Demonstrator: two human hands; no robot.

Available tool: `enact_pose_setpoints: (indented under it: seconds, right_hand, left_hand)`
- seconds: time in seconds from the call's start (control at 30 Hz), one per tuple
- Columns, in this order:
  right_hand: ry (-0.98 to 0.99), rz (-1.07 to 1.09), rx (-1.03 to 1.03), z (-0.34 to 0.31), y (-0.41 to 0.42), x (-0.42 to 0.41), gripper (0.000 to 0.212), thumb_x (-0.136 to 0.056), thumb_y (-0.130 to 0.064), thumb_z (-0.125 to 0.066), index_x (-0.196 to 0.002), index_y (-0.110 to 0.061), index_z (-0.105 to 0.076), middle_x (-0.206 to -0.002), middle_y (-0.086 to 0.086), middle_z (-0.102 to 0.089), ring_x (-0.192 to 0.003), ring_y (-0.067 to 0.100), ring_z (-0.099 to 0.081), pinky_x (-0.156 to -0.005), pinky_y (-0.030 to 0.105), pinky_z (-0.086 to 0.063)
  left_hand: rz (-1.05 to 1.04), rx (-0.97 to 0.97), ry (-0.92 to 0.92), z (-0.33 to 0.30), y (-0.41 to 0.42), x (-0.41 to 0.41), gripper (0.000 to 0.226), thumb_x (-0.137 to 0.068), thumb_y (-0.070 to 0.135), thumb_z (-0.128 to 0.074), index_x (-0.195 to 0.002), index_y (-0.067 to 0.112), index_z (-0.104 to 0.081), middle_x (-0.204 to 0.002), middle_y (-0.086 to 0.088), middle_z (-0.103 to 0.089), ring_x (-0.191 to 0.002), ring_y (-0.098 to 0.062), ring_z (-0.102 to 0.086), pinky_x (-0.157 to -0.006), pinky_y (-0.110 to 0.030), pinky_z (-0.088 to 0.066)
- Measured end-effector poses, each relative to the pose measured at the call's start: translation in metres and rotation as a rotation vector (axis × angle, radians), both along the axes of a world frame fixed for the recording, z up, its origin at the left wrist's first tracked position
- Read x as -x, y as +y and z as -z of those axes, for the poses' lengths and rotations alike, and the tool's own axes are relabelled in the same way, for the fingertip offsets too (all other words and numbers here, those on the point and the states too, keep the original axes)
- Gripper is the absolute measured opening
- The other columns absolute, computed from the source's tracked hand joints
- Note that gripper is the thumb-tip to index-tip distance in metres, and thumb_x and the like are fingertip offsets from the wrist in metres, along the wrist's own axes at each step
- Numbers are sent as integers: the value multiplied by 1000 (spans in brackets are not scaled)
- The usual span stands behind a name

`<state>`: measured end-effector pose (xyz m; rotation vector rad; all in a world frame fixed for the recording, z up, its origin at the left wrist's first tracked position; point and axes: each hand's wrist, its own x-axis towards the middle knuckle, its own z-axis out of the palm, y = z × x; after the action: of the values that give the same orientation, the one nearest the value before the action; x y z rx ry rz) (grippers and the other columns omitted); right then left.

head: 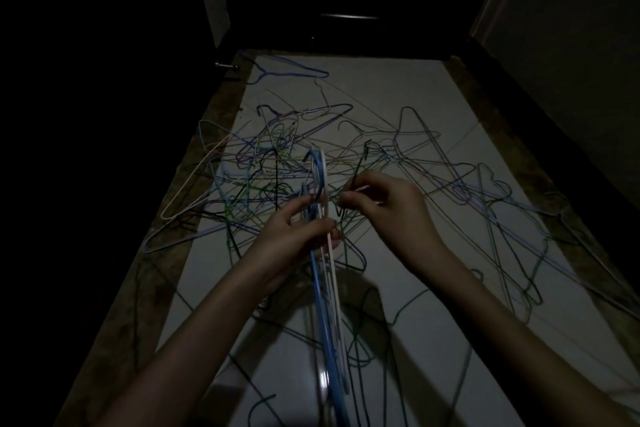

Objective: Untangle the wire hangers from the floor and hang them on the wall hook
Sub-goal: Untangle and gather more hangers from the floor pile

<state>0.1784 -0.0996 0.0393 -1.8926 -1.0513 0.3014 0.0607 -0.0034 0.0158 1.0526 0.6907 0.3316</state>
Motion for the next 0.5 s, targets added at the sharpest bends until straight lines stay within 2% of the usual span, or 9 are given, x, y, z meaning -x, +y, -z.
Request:
enact_pose_setpoints:
  seconds: [0.13,0.23,0.37,0.5]
  right_hand:
    - [-28,2,-8,8,2,7,6,-83,-19,-65,-77,-18,-63,-78,-4,-70,-77,8,-66,-73,41,-53]
    - [-28,7,-25,10,4,8,5,-84,-19,-64,-80,-15,-65,-79,-3,-70,-78,7,-65,-73,39,-53]
    - [-53,-21,13,13,3,6,10,-83,-19,-64,-74,-21,-62,-75,-10,-64,-77,2,-58,-69,30,-49]
    - [32,-75,13,18,1,6,7,-84,-17,-63,-77,-17,-66,-73,-15,-61,-79,-2,-57,-64,12,-42]
  left_hand:
    - [60,-47,20,6,-1,1,34,-84,0,-62,-117,11,-61,-98,-14,-71,-88,-25,-70,-75,-27,-58]
    - [75,-87,60,10,-3,0,31,-82,4,-66,-111,12,-65,-97,-8,-72,-90,-22,-70,-80,-30,-57]
    - [76,-113,85,11,-3,0,27,-80,0,-67,-103,14,-66,-93,-7,-73,-84,-19,-71,-73,-26,-57]
    - [53,-112,97,10,-4,0,31,-76,-10,-66,-96,13,-66,-89,-7,-70,-73,-11,-69,-63,-19,-55]
